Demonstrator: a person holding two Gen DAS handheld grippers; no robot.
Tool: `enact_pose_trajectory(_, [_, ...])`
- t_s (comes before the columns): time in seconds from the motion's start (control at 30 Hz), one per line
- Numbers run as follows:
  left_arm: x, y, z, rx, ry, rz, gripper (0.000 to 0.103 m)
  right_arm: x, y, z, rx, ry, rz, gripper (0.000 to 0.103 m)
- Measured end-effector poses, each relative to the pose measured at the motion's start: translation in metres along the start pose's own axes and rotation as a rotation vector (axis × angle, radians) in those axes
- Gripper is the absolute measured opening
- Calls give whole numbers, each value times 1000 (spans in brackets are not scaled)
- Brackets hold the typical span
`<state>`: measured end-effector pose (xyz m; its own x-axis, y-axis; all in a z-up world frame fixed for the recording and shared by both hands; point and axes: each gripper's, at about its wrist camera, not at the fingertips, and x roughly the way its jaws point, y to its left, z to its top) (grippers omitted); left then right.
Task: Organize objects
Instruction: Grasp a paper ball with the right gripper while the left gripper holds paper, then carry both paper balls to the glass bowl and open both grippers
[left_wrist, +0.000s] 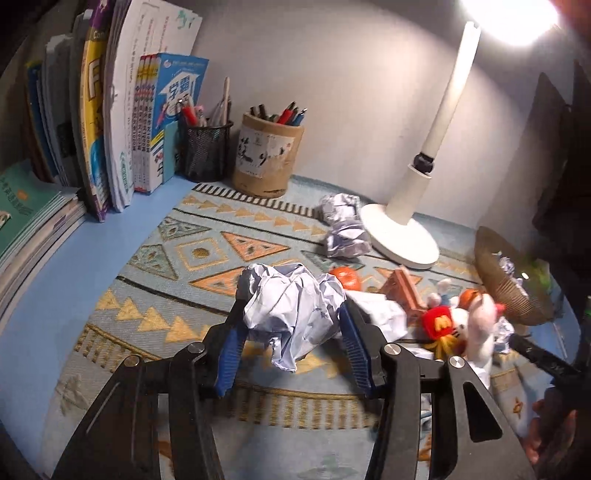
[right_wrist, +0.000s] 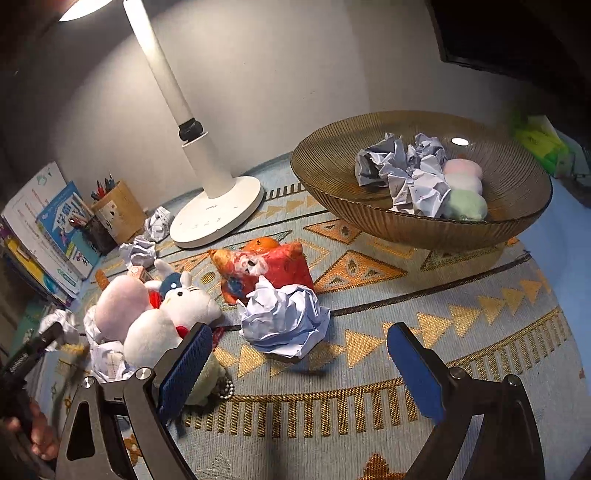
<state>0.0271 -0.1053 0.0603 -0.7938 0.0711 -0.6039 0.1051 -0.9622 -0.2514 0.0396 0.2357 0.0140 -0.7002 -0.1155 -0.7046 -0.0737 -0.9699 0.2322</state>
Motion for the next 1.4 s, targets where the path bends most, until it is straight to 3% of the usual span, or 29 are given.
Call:
enact_pose_trajectory(0.13, [2, -32, -7, 40, -48, -55, 47, 13, 11, 4, -35, 29, -23, 94])
enact_pose_trajectory(0.23, [9, -40, -21, 42, -26, -154, 47, 18, 14, 4, -60, 41, -47, 77])
enact_pose_trajectory(0.33, [9, -49, -28, 88, -3, -221, 47, 23, 13, 5, -54, 50, -63, 74])
enact_pose_trajectory(0.43, [9, -60, -31, 145, -11, -199, 47, 25, 13, 7, -50, 49, -65, 71])
enact_pose_trajectory(0.5, [13, -64, -32, 162, -4, -175, 47, 25, 15, 6, -65, 49, -52, 56])
enact_pose_trajectory(0.57, [13, -63, -33, 165, -8, -156, 47, 24, 23, 3, -103, 43, -56, 48])
enact_pose_trajectory(0.8, [15, -60, -34, 168, -5, -121, 47, 5, 55, -12, -270, -71, -208, 45])
enact_pose_trajectory(0.93, [8, -60, -36, 173, -30, -110, 47, -11, 41, -10, -210, -97, -183, 42])
enact_pose_trajectory(1.1, [-3, -63, -45, 168, -22, -137, 47, -39, 0, -24, -26, -69, -48, 42])
enact_pose_trajectory(1.27, [-25, -75, -56, 162, -35, -174, 47, -62, -13, -34, -3, -68, 8, 42])
enact_pose_trajectory(1.4, [-43, -107, -46, 219, -60, -204, 47, -80, -20, -27, -4, -98, 24, 43])
